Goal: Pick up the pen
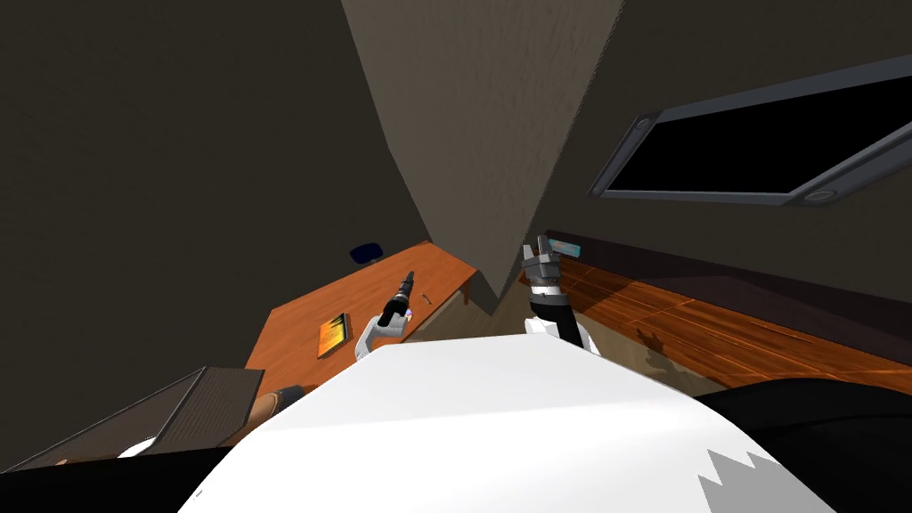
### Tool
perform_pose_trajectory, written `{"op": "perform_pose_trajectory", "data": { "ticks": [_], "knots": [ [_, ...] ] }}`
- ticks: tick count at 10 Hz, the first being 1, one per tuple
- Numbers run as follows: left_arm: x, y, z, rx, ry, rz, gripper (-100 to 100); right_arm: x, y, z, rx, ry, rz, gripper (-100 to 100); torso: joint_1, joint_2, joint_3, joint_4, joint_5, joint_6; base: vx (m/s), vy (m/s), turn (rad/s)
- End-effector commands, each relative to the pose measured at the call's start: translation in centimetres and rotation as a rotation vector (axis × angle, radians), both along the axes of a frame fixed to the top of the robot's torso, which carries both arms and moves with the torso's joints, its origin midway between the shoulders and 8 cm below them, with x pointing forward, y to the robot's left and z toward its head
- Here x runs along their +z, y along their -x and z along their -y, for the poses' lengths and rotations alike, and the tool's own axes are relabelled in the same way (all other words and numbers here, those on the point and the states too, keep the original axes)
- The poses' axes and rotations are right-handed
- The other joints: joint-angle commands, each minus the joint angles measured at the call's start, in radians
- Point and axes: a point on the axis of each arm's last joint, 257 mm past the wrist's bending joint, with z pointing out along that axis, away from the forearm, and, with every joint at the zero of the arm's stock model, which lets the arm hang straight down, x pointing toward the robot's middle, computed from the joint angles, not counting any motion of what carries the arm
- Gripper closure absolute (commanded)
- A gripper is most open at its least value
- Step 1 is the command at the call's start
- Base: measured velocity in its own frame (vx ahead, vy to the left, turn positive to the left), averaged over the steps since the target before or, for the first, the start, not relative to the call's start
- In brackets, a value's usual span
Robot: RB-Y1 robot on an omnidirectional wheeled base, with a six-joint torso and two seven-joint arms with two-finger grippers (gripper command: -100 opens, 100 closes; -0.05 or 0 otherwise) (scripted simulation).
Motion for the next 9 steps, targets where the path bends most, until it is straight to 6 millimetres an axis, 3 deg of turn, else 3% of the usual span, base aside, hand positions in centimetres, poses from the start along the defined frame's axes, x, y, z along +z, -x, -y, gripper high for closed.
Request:
{"op": "perform_pose_trajectory", "data": {
  "ticks": [1, 2, 3, 4, 5, 6, 7, 8, 9],
  "knots": [
    [-2.3, -0.1, 0.0, 0.000, -0.027, -0.071, -100, 0.0, 0.0, 0.0, 0.000, 0.000, 0.000, 0, 0.000, 0.000, 0.000, 0.000, 0.000, 0.000, 0.040, -0.039, -0.036],
    [-2.7, 0.0, -0.1, 0.003, -0.027, -0.083, -100, 0.0, 0.0, 0.0, 0.000, 0.000, 0.000, 0, 0.000, 0.000, 0.000, 0.000, 0.000, 0.000, 0.027, -0.029, -0.023],
    [-4.7, 0.0, -0.3, 0.003, -0.051, -0.144, -100, 0.0, 0.0, 0.0, 0.000, 0.000, 0.000, 0, 0.000, 0.001, 0.000, 0.000, 0.000, 0.000, 0.026, -0.036, -0.052],
    [-4.8, 0.1, -0.3, 0.004, -0.051, -0.148, -100, 0.0, 0.0, 0.0, 0.000, 0.000, 0.000, 0, 0.000, 0.001, 0.001, 0.000, 0.000, 0.000, 0.023, -0.027, -0.025],
    [-6.7, 0.3, -0.5, 0.003, -0.074, -0.208, -100, 0.0, 0.0, 0.0, 0.000, 0.000, 0.000, 0, 0.000, 0.001, 0.001, 0.000, 0.000, 0.000, 0.032, -0.025, -0.054],
    [-6.8, 0.3, -0.6, 0.005, -0.074, -0.213, -100, 0.0, 0.0, 0.0, 0.000, 0.000, 0.000, 0, 0.000, 0.001, 0.001, 0.000, 0.000, 0.000, 0.029, -0.020, -0.021],
    [-8.7, 0.6, -0.8, 0.003, -0.098, -0.271, -100, 0.0, 0.0, 0.0, 0.000, 0.000, 0.000, 0, 0.001, 0.001, 0.001, 0.000, 0.000, 0.000, 0.037, -0.030, -0.036],
    [-8.8, 0.7, -0.9, 0.005, -0.098, -0.278, -100, 0.0, 0.0, 0.0, 0.000, 0.000, 0.000, 0, 0.000, 0.001, 0.000, 0.000, 0.000, 0.000, 0.031, -0.031, -0.029],
    [-10.7, 1.1, -1.2, 0.004, -0.122, -0.341, -100, 0.0, 0.0, 0.0, 0.000, 0.000, 0.000, 0, 0.000, 0.001, 0.001, 0.000, 0.000, 0.000, 0.026, -0.034, -0.045]
  ]
}}
